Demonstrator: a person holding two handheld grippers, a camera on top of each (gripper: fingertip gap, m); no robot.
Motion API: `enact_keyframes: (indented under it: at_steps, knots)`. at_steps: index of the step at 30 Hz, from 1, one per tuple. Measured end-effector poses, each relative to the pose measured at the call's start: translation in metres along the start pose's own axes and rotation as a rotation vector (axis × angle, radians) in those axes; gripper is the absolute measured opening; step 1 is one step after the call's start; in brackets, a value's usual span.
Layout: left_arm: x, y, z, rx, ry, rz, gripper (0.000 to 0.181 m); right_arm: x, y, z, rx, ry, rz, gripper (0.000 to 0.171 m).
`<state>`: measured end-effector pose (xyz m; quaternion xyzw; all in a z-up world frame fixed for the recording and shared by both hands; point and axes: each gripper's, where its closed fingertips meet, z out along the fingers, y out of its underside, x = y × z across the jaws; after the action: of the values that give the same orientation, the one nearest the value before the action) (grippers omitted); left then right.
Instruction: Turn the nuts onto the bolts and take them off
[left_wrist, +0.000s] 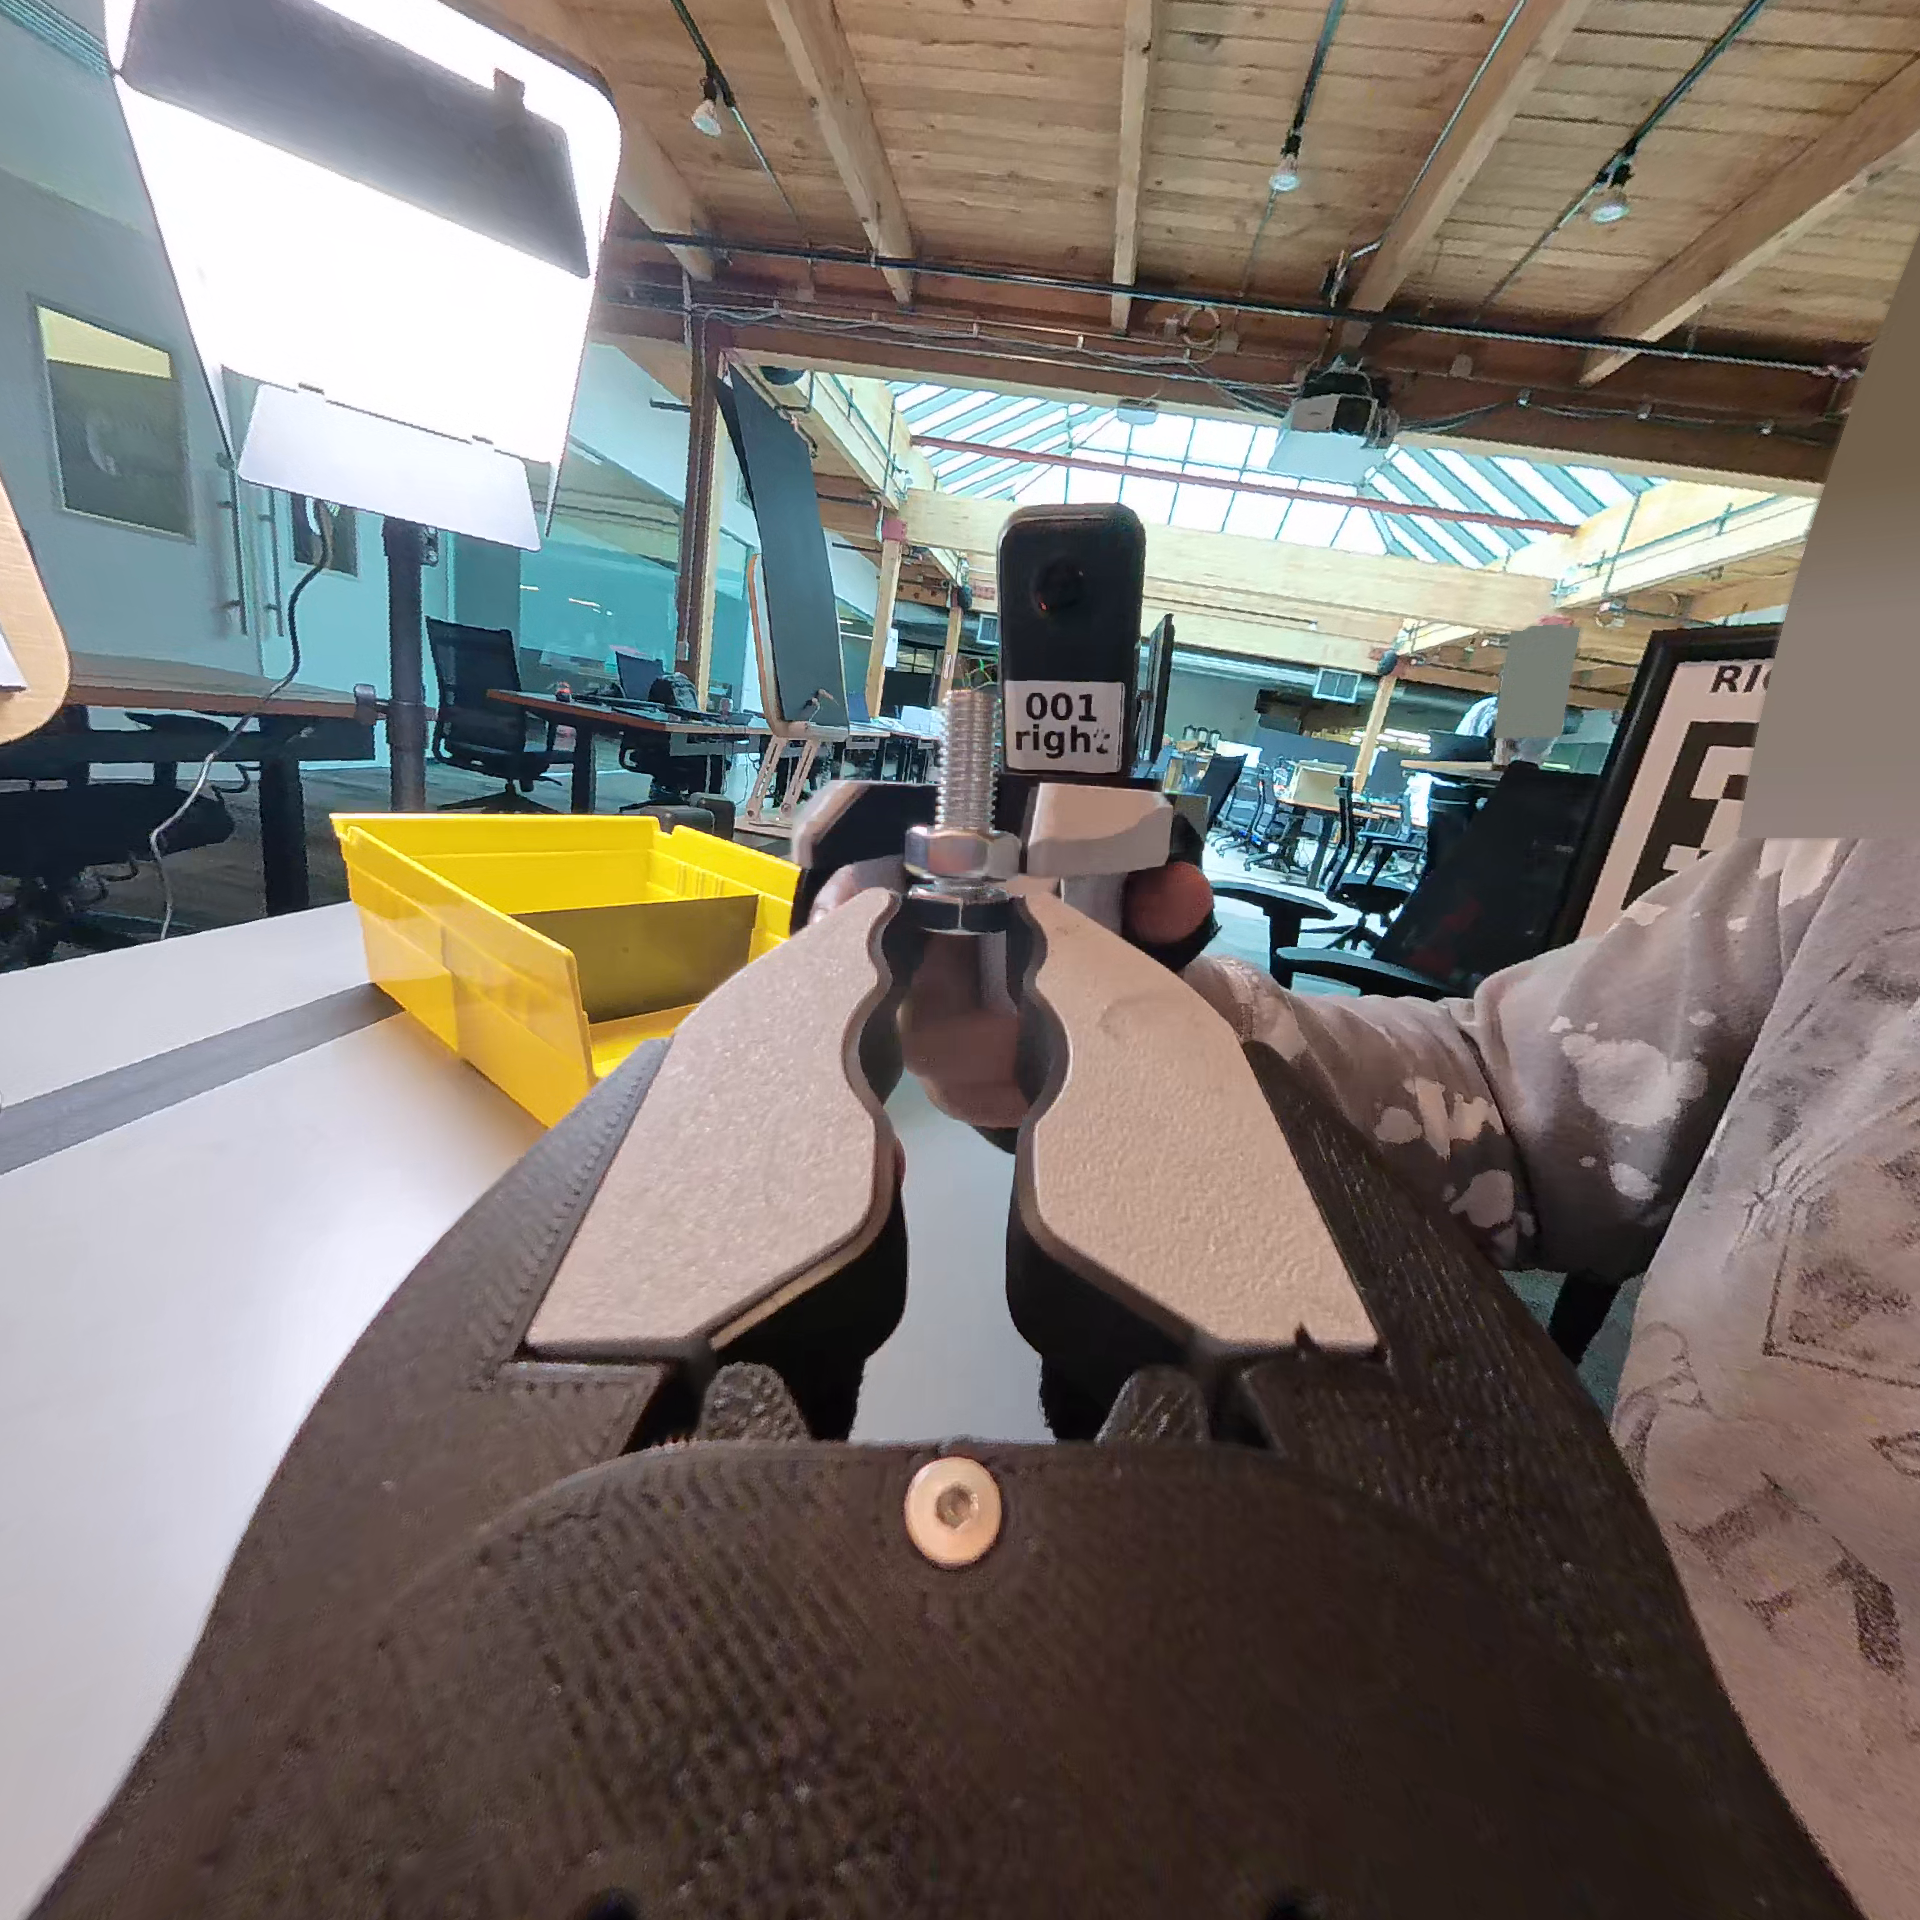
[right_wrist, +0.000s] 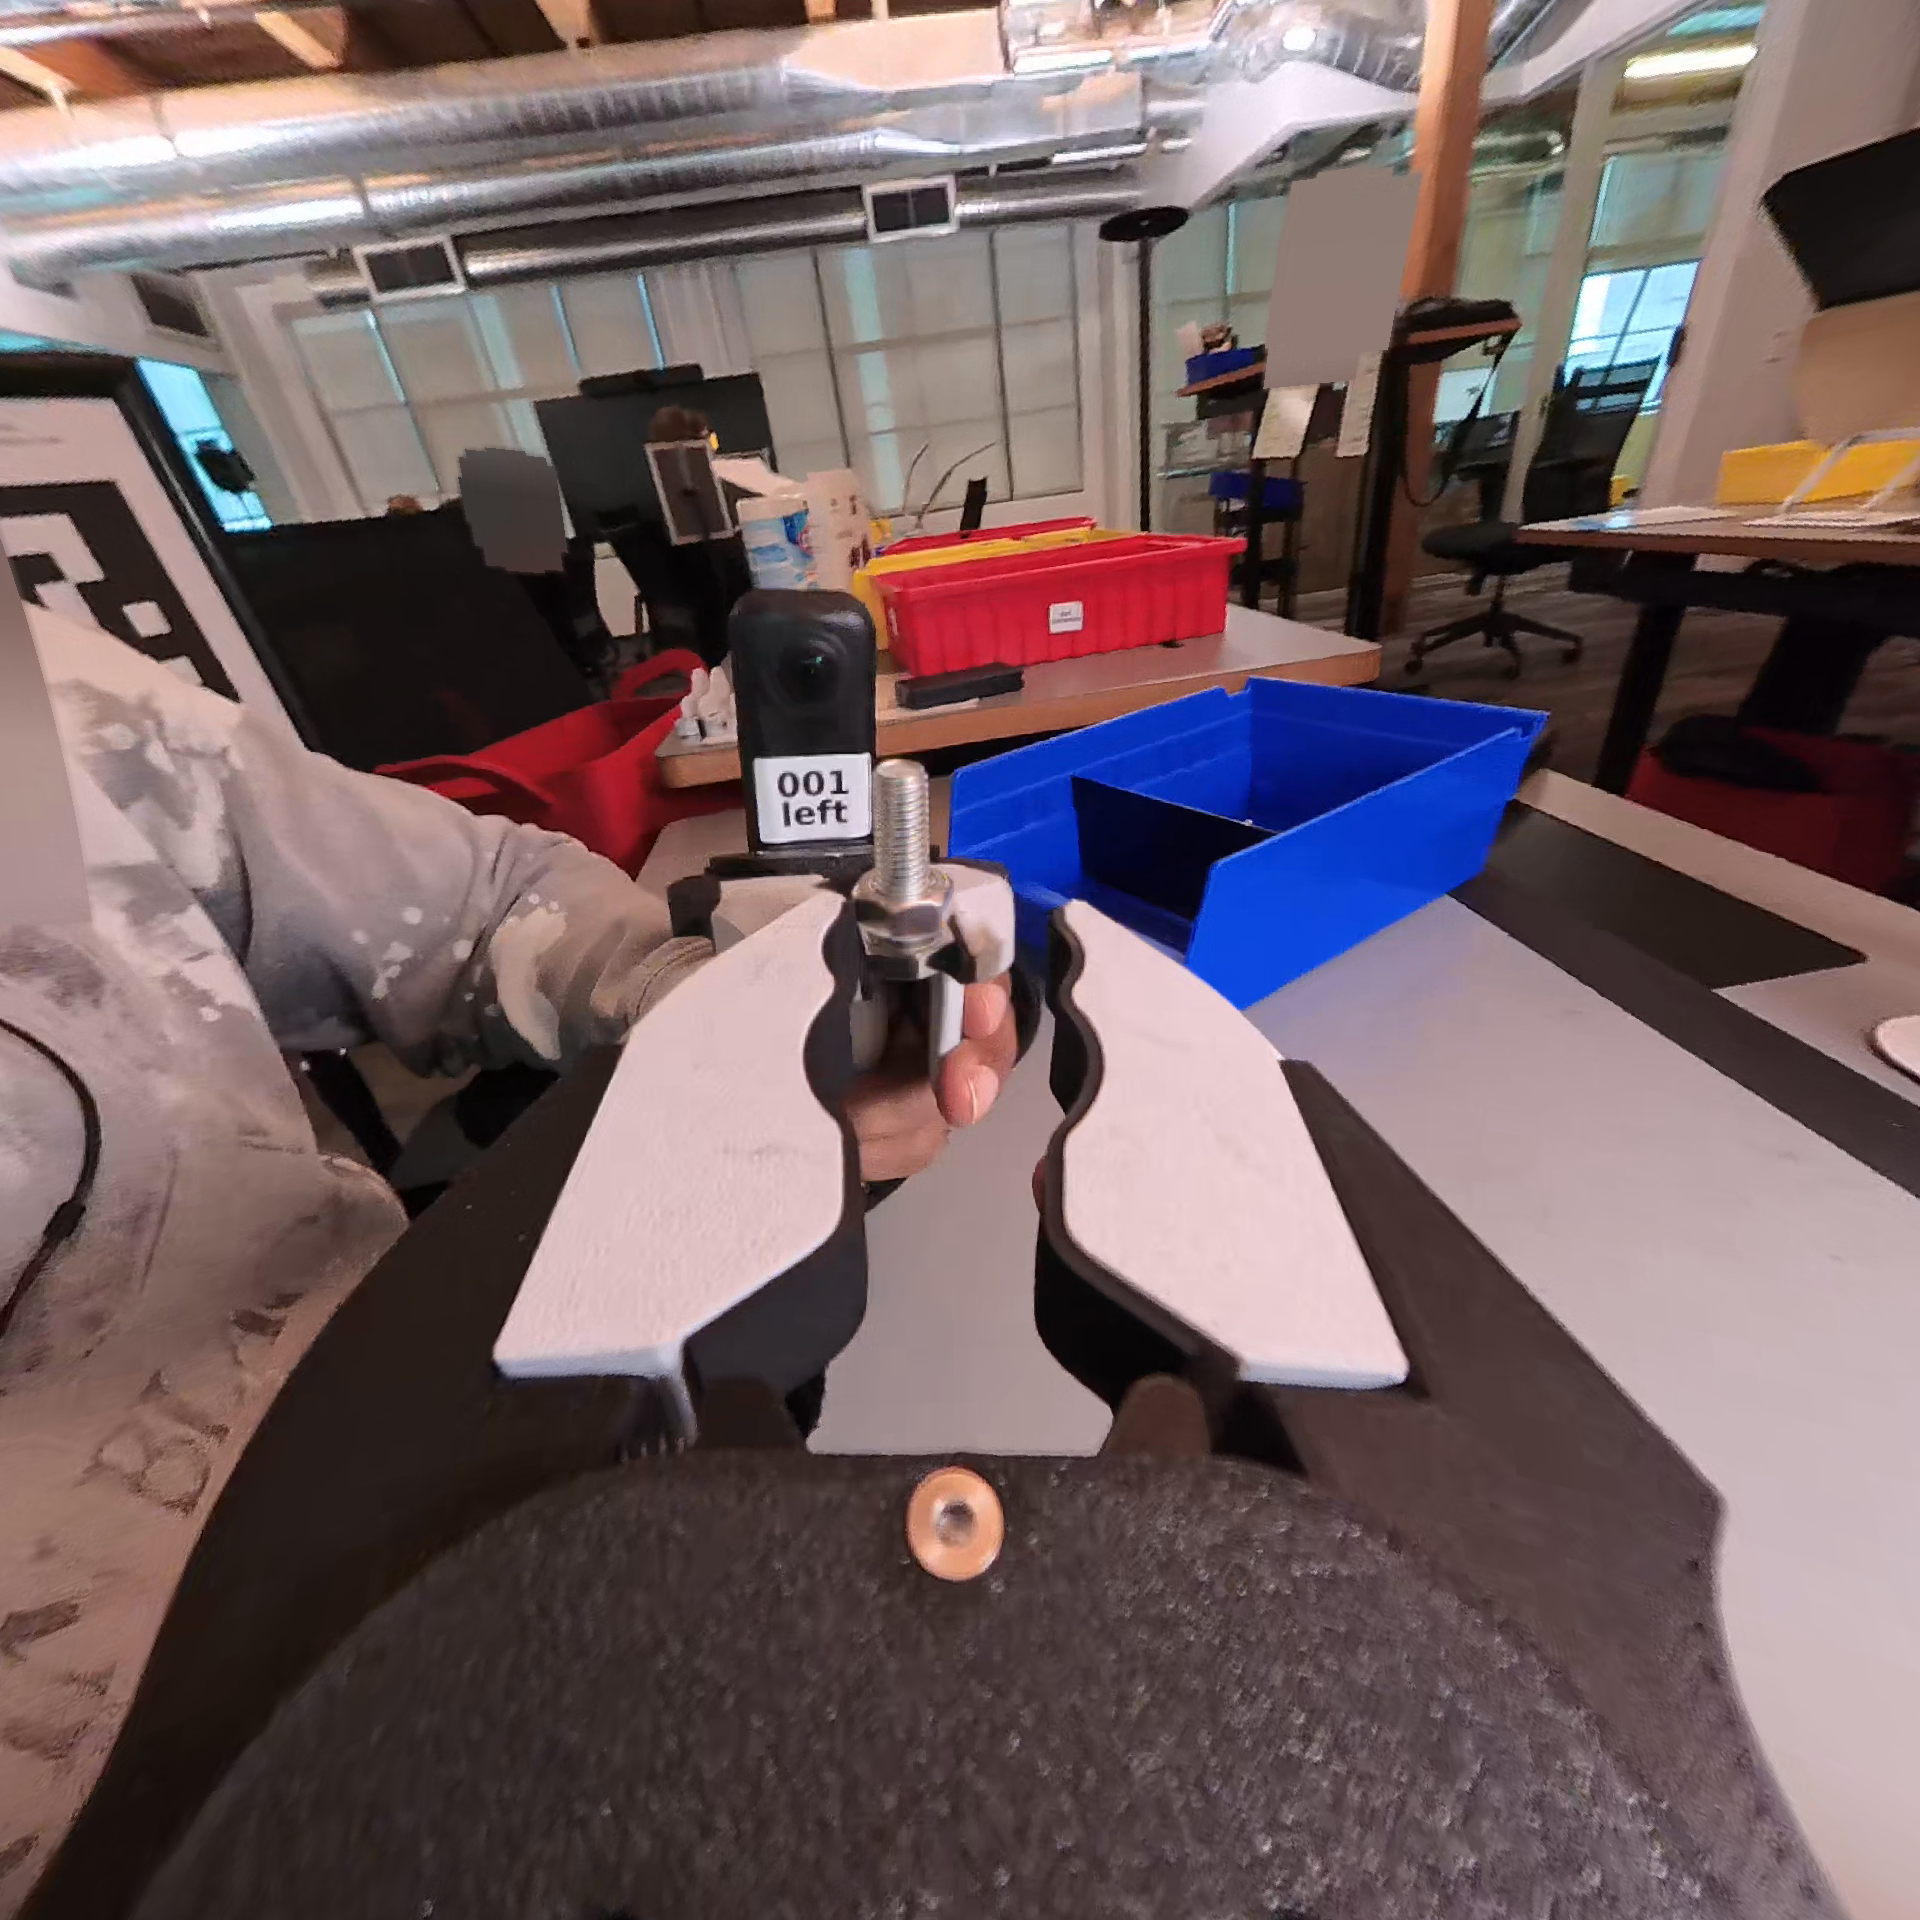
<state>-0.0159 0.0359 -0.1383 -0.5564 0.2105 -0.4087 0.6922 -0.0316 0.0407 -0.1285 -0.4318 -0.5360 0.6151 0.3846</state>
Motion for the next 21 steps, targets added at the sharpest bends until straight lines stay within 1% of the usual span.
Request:
enact_keyframes:
  at_steps: [1,2,3,4,5,7,9,11,14,15,16,17,19,21]
  knots:
    - [0.000,0.000,0.000,-0.006,-0.003,0.001,0.018,0.000,0.001,0.001,-0.002,-0.004,-0.006,0.036]
    - [-0.002,-0.002,-0.001,0.001,-0.006,-0.006,0.018,0.001,0.000,-0.001,0.003,-0.007,-0.003,0.034]
    - [0.001,-0.005,-0.003,0.017,0.024,-0.010,0.018,0.010,-0.002,-0.006,0.017,0.034,0.017,0.014]
    - [0.002,-0.007,-0.003,0.012,0.029,-0.003,0.018,0.021,-0.006,-0.012,0.051,0.091,0.015,0.000]
    - [0.004,-0.009,-0.003,0.016,0.028,0.015,0.018,0.025,-0.009,-0.017,0.067,0.105,0.017,0.000]
    - [0.003,-0.009,-0.002,0.014,0.024,0.013,0.018,0.019,-0.011,-0.018,0.073,0.070,0.030,0.014]
    - [0.000,-0.006,-0.002,0.007,0.009,0.007,0.018,0.008,-0.010,-0.011,0.061,0.035,0.011,0.027]
    - [-0.001,-0.003,-0.001,-0.004,0.003,0.007,0.018,-0.002,-0.006,-0.002,0.030,0.005,0.006,0.036]
    - [0.001,-0.005,-0.002,0.000,0.010,0.010,0.018,0.002,-0.004,0.000,0.022,0.021,0.007,0.038]
    - [0.003,-0.008,-0.003,0.012,0.036,0.006,0.018,0.012,-0.006,-0.005,0.036,0.064,0.035,0.017]
    - [0.003,-0.009,-0.003,0.008,0.035,0.010,0.018,0.024,-0.009,-0.012,0.067,0.119,0.039,0.015]
    - [0.003,-0.010,-0.003,0.011,0.030,0.022,0.018,0.029,-0.012,-0.018,0.084,0.138,0.040,0.014]
    - [0.001,-0.009,-0.003,0.008,0.019,0.017,0.018,0.024,-0.013,-0.019,0.076,0.118,0.034,0.024]
    - [-0.002,-0.005,-0.002,-0.006,0.001,0.018,0.018,0.010,-0.011,-0.010,0.049,0.077,0.010,0.033]
